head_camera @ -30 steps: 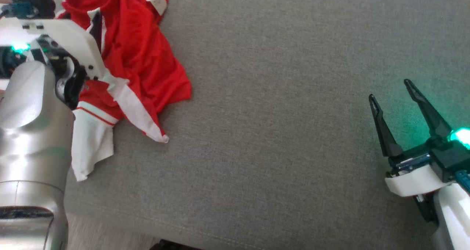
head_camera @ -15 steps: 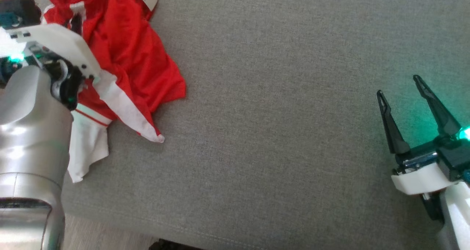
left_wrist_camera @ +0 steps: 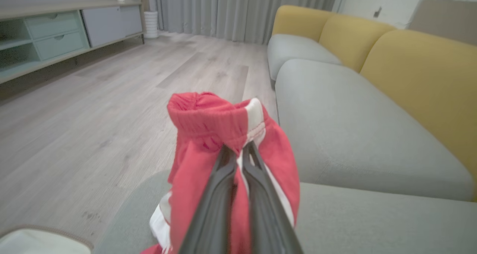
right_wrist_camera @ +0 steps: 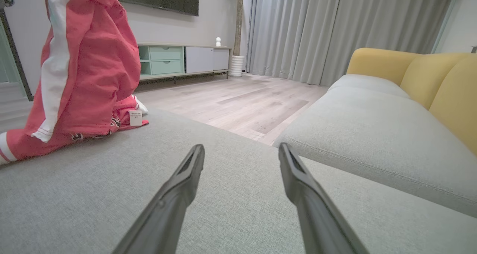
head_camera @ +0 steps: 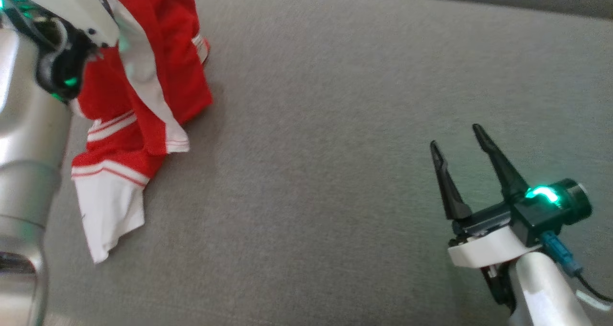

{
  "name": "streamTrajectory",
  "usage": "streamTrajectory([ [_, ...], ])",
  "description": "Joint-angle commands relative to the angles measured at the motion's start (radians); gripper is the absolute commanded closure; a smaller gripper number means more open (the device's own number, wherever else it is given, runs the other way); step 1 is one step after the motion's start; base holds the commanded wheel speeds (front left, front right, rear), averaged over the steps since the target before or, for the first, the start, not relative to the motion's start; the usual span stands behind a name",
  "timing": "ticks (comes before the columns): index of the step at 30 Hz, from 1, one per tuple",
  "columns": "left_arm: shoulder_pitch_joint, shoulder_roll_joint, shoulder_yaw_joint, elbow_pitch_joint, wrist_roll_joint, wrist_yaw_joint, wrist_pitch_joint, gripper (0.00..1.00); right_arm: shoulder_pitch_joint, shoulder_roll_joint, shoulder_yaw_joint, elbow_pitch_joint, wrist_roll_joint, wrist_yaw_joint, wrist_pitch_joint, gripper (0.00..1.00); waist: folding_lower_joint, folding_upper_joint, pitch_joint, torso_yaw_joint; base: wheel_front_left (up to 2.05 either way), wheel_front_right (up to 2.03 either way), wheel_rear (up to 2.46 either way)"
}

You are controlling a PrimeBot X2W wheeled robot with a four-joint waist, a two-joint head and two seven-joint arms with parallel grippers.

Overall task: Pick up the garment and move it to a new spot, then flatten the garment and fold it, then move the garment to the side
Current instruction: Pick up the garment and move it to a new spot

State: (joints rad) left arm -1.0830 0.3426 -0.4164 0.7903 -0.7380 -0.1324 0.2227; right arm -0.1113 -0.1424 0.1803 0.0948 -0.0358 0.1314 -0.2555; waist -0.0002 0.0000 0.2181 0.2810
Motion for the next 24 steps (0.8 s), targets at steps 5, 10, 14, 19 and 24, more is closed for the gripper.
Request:
streamTrajectory([
  [5, -0.097, 0.096, -0.017, -0.118, -0.073, 0.002, 0.056, 1.00, 0.018, 0.037, 0.017, -0.016, 0.013, -0.001, -0.006, 0.00, 0.0002, 0.0000, -0.145, -0.151, 0.00, 0.00, 0.00],
  [10, -0.122, 0.066, -0.018, -0.158, -0.131, 0.002, 0.073, 1.00, 0.030, 0.064, 0.012, -0.016, 0.023, -0.001, -0.006, 0.00, 0.0002, 0.0000, -0.182, -0.259, 0.00, 0.00, 0.00],
  [14, -0.124, -0.012, 0.012, -0.166, -0.210, 0.008, 0.084, 1.00, 0.033, 0.079, 0.010, -0.018, 0.030, -0.001, -0.006, 0.00, 0.0002, 0.0000, -0.186, -0.351, 0.00, 0.00, 0.00],
  [19, -0.119, -0.112, 0.022, -0.161, -0.269, 0.025, 0.083, 1.00, 0.032, 0.089, 0.004, -0.025, 0.037, -0.001, -0.006, 0.00, 0.0002, 0.0000, -0.176, -0.458, 0.00, 0.00, 0.00],
  [24, -0.115, -0.182, 0.005, -0.133, -0.266, 0.031, 0.039, 1.00, 0.023, 0.091, 0.009, -0.031, 0.045, -0.001, -0.006, 0.00, 0.0002, 0.0000, -0.157, -0.534, 0.00, 0.00, 0.00],
])
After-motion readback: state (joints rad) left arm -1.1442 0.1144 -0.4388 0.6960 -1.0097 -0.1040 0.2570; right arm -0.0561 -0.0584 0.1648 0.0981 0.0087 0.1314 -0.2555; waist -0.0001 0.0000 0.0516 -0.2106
